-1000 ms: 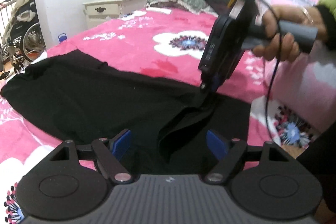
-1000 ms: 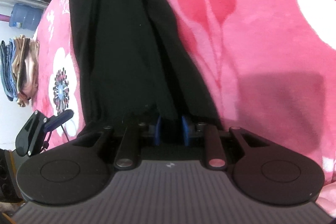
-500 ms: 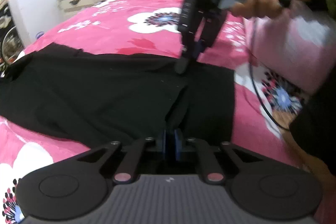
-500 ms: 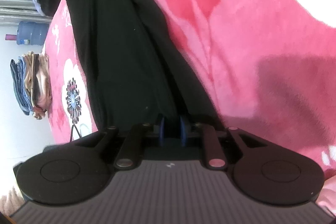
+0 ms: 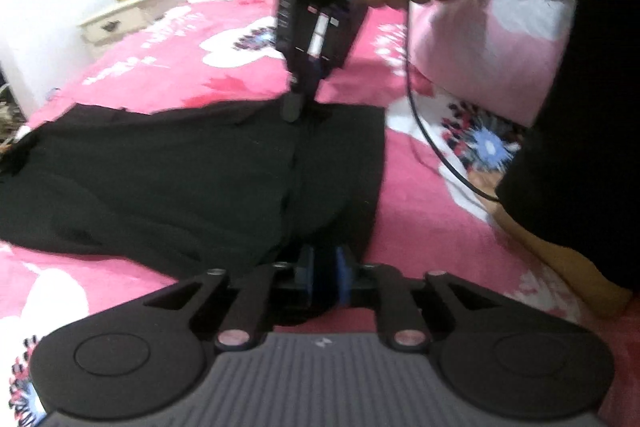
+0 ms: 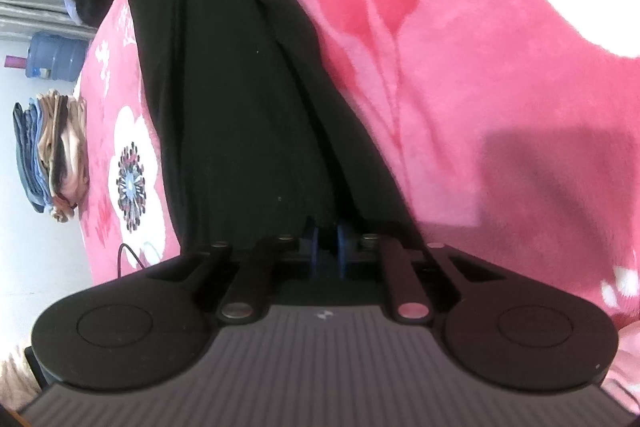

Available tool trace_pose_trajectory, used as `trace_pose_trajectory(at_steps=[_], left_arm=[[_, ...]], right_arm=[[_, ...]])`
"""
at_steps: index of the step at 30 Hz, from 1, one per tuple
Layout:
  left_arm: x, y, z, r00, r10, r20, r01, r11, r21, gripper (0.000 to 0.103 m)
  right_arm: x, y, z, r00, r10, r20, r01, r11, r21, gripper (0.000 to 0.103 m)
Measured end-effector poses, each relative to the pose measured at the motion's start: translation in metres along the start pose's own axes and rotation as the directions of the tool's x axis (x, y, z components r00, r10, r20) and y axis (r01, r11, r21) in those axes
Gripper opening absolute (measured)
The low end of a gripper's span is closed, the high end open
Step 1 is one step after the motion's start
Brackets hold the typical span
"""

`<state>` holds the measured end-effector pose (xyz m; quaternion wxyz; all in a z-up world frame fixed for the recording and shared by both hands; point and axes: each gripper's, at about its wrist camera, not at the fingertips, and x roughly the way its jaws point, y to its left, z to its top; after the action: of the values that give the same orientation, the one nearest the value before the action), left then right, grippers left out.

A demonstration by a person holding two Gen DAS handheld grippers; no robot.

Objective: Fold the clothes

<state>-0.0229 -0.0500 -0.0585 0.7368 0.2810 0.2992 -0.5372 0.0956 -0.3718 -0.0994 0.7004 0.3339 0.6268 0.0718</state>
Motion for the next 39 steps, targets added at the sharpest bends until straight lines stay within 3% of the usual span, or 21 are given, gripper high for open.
trace_pose_trajectory(at_steps=[4,9,12,14,16,30,33,35,39], left_arm=[[-0.003,0.009,0.003,0.998,0.060,0.011,-0.059,0.998,-0.038,0.026],[0.015,0.012,0.006,0.994,0.107,-0.029,-0.107,0.994,-0.021,0.026],[0.007,0.015,0.010,0.995,0.097,-0.013,-0.097,0.993,-0.060,0.027],[-0.003,0.017,0.010,0.997,0.082,-0.002,-0.082,0.993,-0.086,0.035],[-0.011,0.016,0.008,0.997,0.083,-0.003,-0.083,0.991,-0.102,0.036],[0.009,0.013,0.005,0.974,0.187,-0.129,-0.210,0.956,-0.203,0.045],[0.016,0.012,0.003,0.960,0.226,-0.163,-0.255,0.948,-0.188,0.034],[0.017,0.013,0.000,0.958,0.226,-0.176,-0.259,0.946,-0.196,0.016],[0.014,0.011,-0.004,0.955,0.238,-0.175,-0.269,0.945,-0.184,0.008]], right_arm=[[-0.005,0.000,0.001,1.000,0.024,0.005,-0.024,1.000,0.009,0.007],[-0.008,0.000,0.000,1.000,0.027,0.012,-0.027,1.000,0.011,0.007],[-0.011,-0.001,0.001,0.999,0.034,0.017,-0.034,0.999,0.013,0.007],[-0.012,-0.002,0.001,0.999,0.037,0.020,-0.037,0.999,0.014,0.007],[-0.011,-0.002,0.001,0.999,0.040,0.018,-0.041,0.999,0.017,0.007],[-0.017,0.005,0.000,0.997,0.070,0.030,-0.070,0.998,0.001,0.007],[-0.017,0.005,0.000,0.998,0.040,0.044,-0.040,0.999,-0.009,0.006],[-0.018,0.004,-0.001,0.998,0.002,0.061,-0.001,1.000,-0.019,0.005],[-0.017,0.006,-0.005,0.995,-0.070,0.078,0.073,0.996,-0.044,0.003]])
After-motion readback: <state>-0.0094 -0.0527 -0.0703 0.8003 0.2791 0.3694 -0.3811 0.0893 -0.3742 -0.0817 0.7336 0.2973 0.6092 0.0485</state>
